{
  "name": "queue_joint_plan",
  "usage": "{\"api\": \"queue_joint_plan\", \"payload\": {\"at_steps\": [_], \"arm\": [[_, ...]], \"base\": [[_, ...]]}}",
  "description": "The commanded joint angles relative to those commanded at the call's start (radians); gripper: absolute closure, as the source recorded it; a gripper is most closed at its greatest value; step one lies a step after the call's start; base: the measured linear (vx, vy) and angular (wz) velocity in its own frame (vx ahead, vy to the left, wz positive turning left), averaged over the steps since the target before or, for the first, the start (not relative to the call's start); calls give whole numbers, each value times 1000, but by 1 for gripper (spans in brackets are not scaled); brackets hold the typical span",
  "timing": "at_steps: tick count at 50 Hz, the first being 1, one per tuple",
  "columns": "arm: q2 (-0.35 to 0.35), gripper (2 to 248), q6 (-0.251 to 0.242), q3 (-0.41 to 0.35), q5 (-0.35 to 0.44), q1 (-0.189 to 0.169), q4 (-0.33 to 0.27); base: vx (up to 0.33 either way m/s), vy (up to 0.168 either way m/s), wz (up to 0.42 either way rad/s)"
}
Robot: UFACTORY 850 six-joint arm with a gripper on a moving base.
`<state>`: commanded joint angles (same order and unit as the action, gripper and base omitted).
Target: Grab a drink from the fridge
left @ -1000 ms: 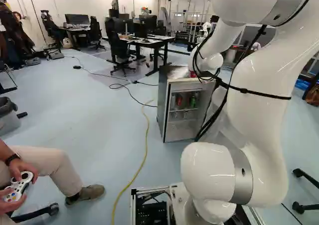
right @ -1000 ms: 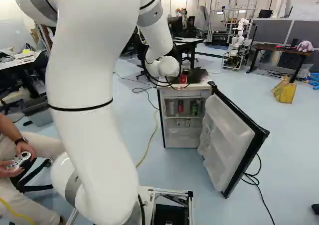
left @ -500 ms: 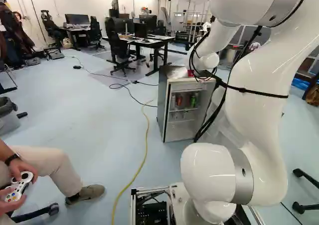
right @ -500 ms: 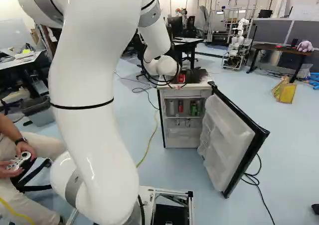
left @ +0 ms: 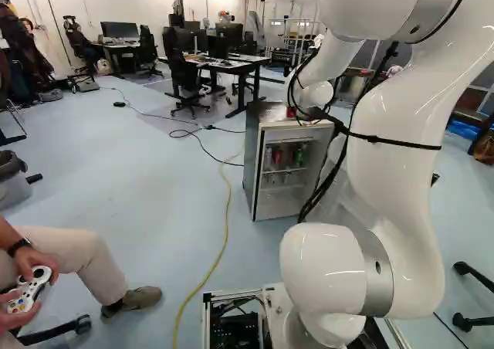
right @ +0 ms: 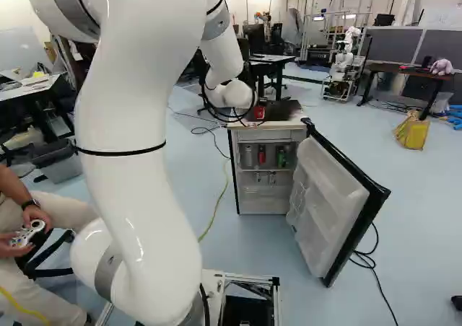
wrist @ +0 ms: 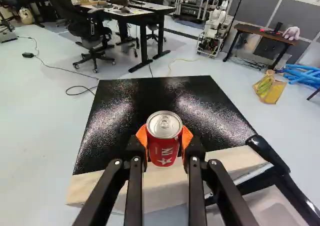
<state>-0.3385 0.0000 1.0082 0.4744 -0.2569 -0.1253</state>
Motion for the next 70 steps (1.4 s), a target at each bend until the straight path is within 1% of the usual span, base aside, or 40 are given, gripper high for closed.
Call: {"api": "queue_joint_plan", "payload": {"at_steps": [17,37,62,63,67,68,70], "arm": [[-19,164,0,23,0,14,8],[-77,164,0,58,0,25,8],[-83,164,0,62,0,26,8],[-83,141,0,62,0,26,8],[-83,141,0,62,0,26,8],[-83,109,0,62,0,26,8],[-83,109,0,62,0,26,8]], "base": [[0,0,0],[0,0,0],[0,0,0],[0,0,0],[0,0,0],[0,0,0],[0,0,0]]}}
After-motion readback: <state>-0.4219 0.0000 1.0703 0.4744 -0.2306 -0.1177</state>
